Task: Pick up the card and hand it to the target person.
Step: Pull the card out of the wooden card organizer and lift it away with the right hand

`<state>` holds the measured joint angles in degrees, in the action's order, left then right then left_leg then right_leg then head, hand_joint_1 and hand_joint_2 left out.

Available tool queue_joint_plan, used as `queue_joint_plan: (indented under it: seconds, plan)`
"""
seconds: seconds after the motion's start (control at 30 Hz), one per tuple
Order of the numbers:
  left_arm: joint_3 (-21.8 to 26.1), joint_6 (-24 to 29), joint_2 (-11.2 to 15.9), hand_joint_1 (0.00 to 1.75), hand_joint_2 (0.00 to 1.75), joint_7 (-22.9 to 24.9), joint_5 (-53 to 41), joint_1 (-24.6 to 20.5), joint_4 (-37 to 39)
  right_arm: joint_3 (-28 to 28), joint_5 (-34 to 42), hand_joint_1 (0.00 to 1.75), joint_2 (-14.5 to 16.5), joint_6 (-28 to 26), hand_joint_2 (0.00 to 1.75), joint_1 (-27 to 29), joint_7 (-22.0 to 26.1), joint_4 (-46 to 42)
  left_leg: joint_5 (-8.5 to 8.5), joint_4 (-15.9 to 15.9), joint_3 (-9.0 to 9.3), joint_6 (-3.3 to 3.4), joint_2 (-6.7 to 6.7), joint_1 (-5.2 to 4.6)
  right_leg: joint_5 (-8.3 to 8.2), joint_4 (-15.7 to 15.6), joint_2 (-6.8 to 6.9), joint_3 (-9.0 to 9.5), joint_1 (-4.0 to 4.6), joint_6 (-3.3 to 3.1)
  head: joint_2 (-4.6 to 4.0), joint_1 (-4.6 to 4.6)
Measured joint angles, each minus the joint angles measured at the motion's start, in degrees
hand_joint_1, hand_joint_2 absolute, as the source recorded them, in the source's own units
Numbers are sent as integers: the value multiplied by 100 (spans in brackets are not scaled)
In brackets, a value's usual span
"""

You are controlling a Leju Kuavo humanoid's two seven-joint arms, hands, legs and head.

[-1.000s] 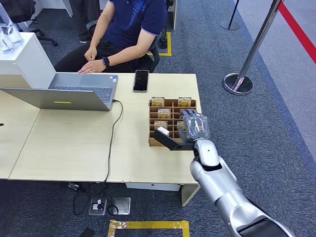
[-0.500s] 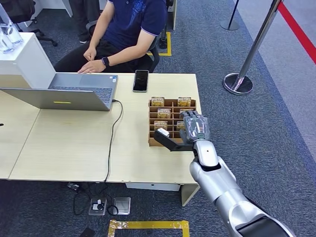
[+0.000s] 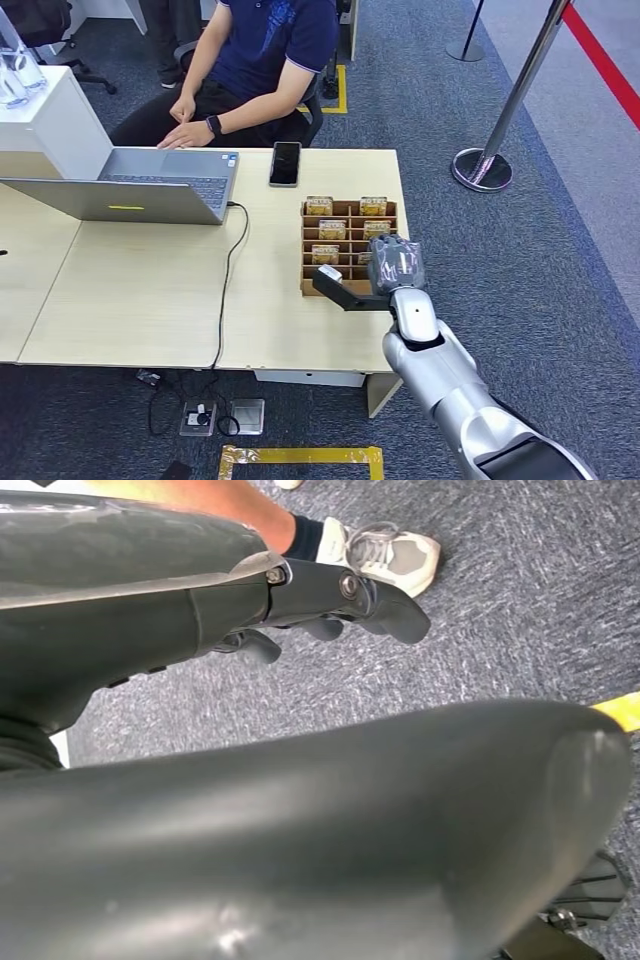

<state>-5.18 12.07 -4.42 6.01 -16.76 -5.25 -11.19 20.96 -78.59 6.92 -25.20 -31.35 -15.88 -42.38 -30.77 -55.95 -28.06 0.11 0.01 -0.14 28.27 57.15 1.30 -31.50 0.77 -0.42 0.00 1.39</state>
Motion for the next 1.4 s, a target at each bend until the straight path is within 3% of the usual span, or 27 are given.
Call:
queue_joint_plan:
  seconds: [0.7, 1.17, 1.3, 1.4]
  plan:
    - [20, -95, 3, 0, 0, -28, -48, 1, 0, -269, 315, 175, 8, -455, 175, -2, 284, 84, 0, -2, 1, 0, 0, 0, 0, 0, 0, 0, 0, 0, 0, 4]
    - [126, 8, 11, 0, 0, -94, -83, 53, 0, -411, 1333, 175, -98, -16, 175, -266, 1037, -2545, 1, -2, -1, 0, 0, 0, -1, 3, -1, -1, 0, -1, 0, 0]
    - [125, -63, 11, 0, 0, -58, -203, -18, 1, -321, 1385, 175, -48, 35, 175, -673, 954, -2545, 4, -2, 0, -3, 0, 0, -5, 4, -1, 0, 0, -6, 0, 5]
    - [122, -113, 11, 0, 0, -36, -312, -94, 1, -284, 1265, 175, 55, -240, 175, -1041, 885, -2075, 7, -3, 0, -4, 0, 0, -7, 6, 0, 0, 0, -9, 0, 4]
